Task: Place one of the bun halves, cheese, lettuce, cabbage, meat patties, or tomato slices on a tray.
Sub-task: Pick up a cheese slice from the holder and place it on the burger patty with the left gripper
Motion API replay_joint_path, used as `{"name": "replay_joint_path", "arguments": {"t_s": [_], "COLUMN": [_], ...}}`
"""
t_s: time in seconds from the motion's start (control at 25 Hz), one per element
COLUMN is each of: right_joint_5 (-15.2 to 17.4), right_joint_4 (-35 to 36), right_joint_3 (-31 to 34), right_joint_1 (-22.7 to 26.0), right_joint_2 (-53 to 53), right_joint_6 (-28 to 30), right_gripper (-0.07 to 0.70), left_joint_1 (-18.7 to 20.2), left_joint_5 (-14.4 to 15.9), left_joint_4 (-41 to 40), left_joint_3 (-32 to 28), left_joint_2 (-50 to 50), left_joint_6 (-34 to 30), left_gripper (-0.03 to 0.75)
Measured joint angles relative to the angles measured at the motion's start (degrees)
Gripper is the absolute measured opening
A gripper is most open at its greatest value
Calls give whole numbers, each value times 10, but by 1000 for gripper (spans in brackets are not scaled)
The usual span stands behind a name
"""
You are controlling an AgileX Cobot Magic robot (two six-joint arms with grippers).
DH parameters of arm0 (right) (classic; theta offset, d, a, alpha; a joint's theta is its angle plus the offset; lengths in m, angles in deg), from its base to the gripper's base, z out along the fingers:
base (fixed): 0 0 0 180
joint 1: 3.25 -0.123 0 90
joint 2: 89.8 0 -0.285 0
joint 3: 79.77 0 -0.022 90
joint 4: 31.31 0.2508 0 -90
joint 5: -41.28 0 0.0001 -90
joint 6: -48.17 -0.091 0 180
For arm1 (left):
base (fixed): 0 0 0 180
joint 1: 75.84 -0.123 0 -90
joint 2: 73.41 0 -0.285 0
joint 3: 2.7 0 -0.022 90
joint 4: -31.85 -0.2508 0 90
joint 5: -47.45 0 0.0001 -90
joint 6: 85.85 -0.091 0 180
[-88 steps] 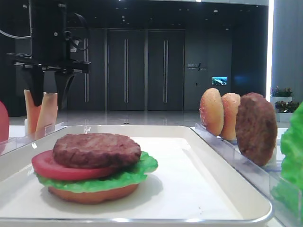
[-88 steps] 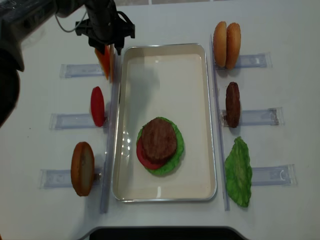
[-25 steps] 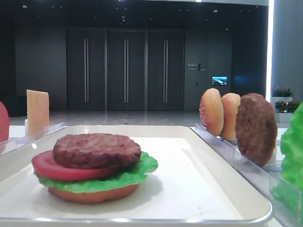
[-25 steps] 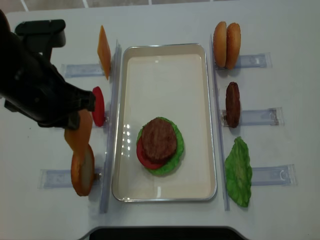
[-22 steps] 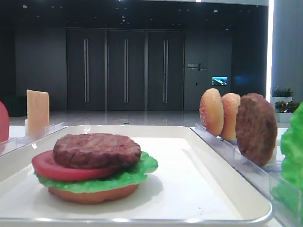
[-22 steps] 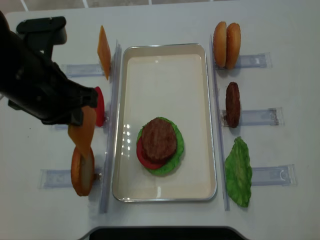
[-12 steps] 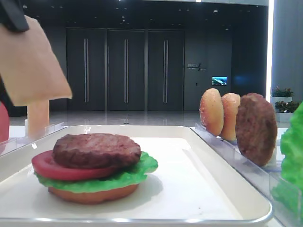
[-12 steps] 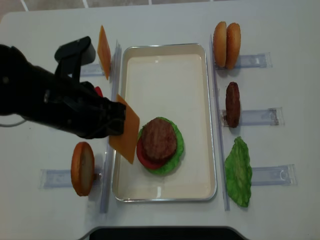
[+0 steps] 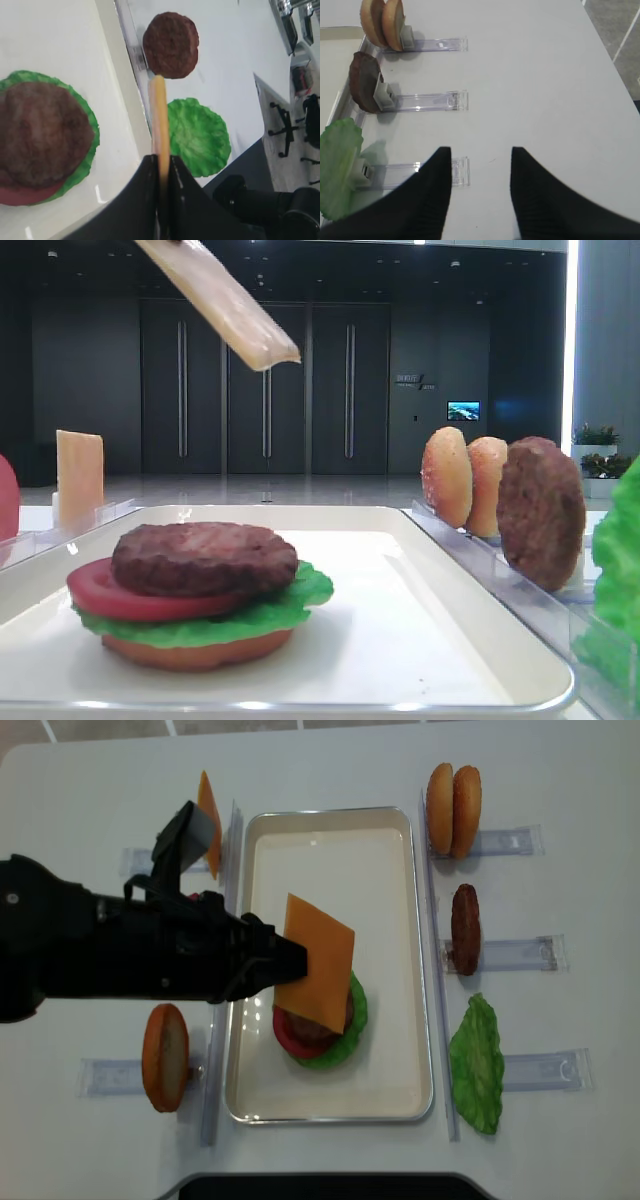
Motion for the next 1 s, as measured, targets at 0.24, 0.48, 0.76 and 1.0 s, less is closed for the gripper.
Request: {"name": "replay_joint_path", "arguments": {"t_s": [0.24,0.48,0.76,1.0], "right_joint_5": [0,0,0,0], "right_joint_4": [0,0,0,0], "right_joint_3": [0,0,0,0], "right_joint_1": [0,0,0,0], "right_joint_2": [0,0,0,0], "right_joint_6": [0,0,0,0], "right_gripper": [274,274,274,274], "left_joint_1": [-98,-117,-117,-117], "left_joint_5": [73,110,112,139], "left_joint_4": [151,194,242,305], "left_joint_3": [-69,-106,-109,-109], "left_joint_2": [0,-1,-49,-129], "left_joint_6": [-159,-228,-283,-357], "left_gripper": [24,24,24,24]}}
